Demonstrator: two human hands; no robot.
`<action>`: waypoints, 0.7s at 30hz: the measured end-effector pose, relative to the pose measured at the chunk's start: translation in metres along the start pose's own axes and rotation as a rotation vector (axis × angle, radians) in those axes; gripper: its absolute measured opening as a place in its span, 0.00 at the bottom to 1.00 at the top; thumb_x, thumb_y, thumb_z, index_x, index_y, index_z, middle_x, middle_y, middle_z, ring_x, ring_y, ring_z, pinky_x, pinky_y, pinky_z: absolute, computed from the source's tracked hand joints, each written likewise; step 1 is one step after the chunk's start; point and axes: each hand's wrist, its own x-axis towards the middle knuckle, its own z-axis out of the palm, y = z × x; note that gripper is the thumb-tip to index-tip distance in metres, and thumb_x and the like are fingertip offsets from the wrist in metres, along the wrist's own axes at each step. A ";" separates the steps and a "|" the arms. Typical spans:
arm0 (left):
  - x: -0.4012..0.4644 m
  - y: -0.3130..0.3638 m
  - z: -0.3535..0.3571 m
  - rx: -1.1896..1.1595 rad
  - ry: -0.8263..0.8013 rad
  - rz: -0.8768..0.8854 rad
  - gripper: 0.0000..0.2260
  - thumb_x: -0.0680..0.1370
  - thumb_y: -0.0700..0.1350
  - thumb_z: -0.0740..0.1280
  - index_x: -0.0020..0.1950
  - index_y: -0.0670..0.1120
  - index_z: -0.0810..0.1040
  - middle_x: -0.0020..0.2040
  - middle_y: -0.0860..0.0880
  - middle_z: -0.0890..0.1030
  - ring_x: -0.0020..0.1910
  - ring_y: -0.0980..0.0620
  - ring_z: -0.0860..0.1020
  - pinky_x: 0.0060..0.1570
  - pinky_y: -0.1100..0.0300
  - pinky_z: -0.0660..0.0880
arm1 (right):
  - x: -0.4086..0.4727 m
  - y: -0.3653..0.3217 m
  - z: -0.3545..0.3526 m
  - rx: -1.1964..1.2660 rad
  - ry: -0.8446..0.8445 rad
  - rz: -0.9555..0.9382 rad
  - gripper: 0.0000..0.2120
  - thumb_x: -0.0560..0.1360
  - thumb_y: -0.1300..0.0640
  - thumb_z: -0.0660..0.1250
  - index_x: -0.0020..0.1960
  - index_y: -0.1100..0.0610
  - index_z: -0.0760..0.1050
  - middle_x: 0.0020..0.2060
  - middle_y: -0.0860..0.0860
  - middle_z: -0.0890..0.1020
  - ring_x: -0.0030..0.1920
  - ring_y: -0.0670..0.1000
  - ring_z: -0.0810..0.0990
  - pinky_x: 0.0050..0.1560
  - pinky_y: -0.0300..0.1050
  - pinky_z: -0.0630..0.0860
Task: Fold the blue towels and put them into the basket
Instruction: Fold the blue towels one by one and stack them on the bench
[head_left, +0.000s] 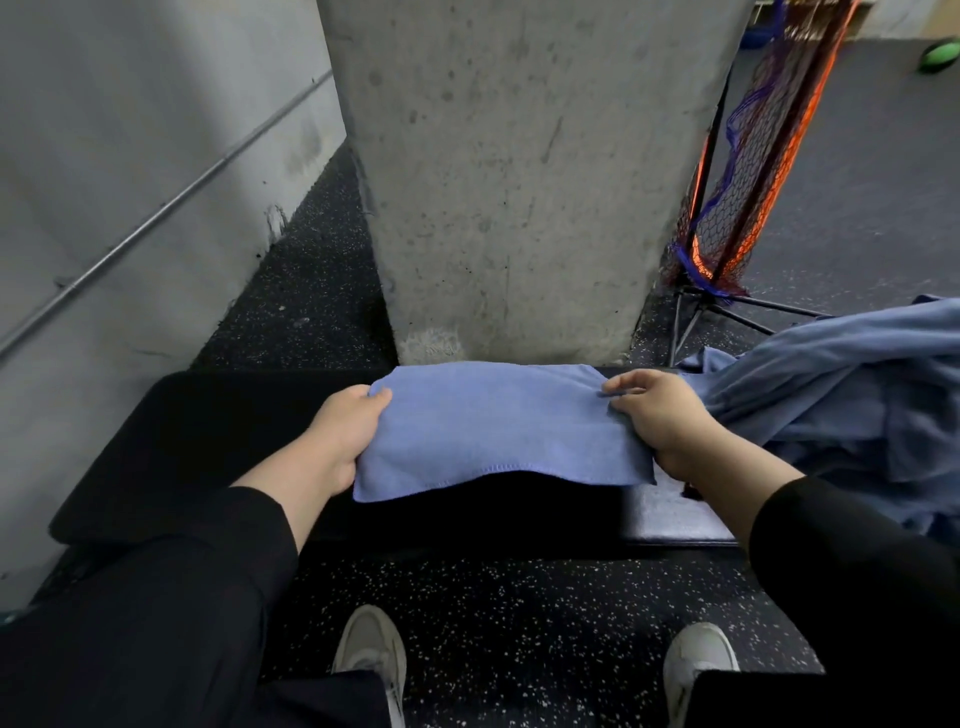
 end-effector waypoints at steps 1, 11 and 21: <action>0.000 -0.003 -0.001 0.036 -0.017 -0.002 0.09 0.84 0.45 0.63 0.58 0.42 0.80 0.54 0.43 0.84 0.50 0.48 0.82 0.49 0.51 0.79 | -0.002 0.002 0.001 -0.049 0.002 -0.008 0.11 0.75 0.70 0.66 0.43 0.55 0.81 0.40 0.55 0.82 0.34 0.51 0.74 0.35 0.42 0.68; 0.000 -0.039 -0.009 0.753 -0.101 0.229 0.19 0.79 0.46 0.69 0.68 0.51 0.68 0.40 0.47 0.77 0.37 0.50 0.77 0.35 0.56 0.72 | -0.024 0.042 0.007 -1.155 -0.057 -0.400 0.12 0.75 0.51 0.70 0.55 0.55 0.76 0.53 0.55 0.72 0.53 0.61 0.76 0.46 0.51 0.76; -0.032 -0.078 -0.032 1.278 -0.294 0.900 0.22 0.77 0.67 0.62 0.67 0.58 0.72 0.69 0.58 0.67 0.70 0.56 0.65 0.71 0.55 0.58 | -0.064 0.076 -0.034 -1.111 -0.410 -0.838 0.20 0.76 0.33 0.59 0.59 0.46 0.74 0.60 0.43 0.74 0.59 0.47 0.75 0.56 0.50 0.74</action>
